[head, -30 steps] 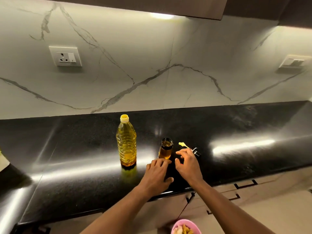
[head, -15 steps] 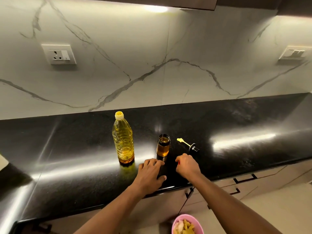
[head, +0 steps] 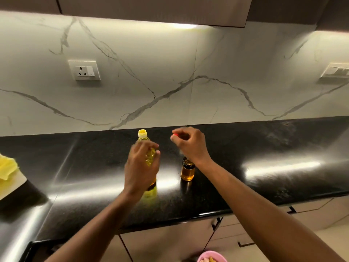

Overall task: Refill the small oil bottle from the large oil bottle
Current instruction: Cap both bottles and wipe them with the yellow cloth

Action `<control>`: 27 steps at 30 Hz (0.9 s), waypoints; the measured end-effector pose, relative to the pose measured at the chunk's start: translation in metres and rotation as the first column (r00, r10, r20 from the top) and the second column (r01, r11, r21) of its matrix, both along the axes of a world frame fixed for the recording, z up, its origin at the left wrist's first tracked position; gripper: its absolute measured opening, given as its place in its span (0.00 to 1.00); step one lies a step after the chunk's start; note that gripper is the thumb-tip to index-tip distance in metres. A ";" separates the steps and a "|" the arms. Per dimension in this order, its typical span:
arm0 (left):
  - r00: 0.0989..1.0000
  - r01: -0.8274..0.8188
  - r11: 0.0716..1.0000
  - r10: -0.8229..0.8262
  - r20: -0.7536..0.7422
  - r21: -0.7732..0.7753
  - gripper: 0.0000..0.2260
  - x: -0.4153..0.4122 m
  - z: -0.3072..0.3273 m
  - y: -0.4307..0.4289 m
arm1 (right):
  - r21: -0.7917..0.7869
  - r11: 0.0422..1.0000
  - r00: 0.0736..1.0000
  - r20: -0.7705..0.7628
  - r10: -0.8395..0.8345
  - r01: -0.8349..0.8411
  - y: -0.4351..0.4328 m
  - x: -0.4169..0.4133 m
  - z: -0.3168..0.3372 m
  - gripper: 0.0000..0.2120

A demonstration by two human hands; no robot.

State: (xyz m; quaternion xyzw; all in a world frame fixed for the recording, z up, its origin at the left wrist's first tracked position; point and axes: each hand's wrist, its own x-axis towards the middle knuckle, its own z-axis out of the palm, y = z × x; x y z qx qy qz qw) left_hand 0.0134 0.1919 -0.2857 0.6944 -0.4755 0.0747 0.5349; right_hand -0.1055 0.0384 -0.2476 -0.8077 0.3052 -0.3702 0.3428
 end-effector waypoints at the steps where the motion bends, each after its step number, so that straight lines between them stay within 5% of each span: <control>1: 0.998 -0.057 0.998 0.058 0.008 -0.022 0.12 0.010 0.008 -0.001 | 0.004 1.000 0.999 0.051 0.008 -0.008 0.001 0.011 0.009 0.08; 6: 0.993 -0.093 0.996 0.094 -0.066 0.017 0.24 0.057 0.027 -0.008 | -0.050 0.998 0.993 0.115 0.037 -0.032 0.008 0.061 0.033 0.09; 12: 0.968 0.113 0.951 -0.040 -0.246 0.289 0.39 0.083 0.027 -0.016 | -0.153 0.979 0.990 -0.061 0.128 -0.136 0.007 0.094 0.022 0.07; 19: 0.955 0.121 0.958 -0.041 -0.294 0.260 0.16 0.087 0.013 -0.024 | -0.163 0.943 0.941 -0.230 0.248 -0.289 0.002 0.109 0.022 0.07; 27: 0.956 0.126 0.963 -0.054 -0.288 0.238 0.15 0.086 0.007 -0.030 | -0.205 0.934 0.903 -0.380 0.200 -0.293 -0.001 0.117 0.030 0.14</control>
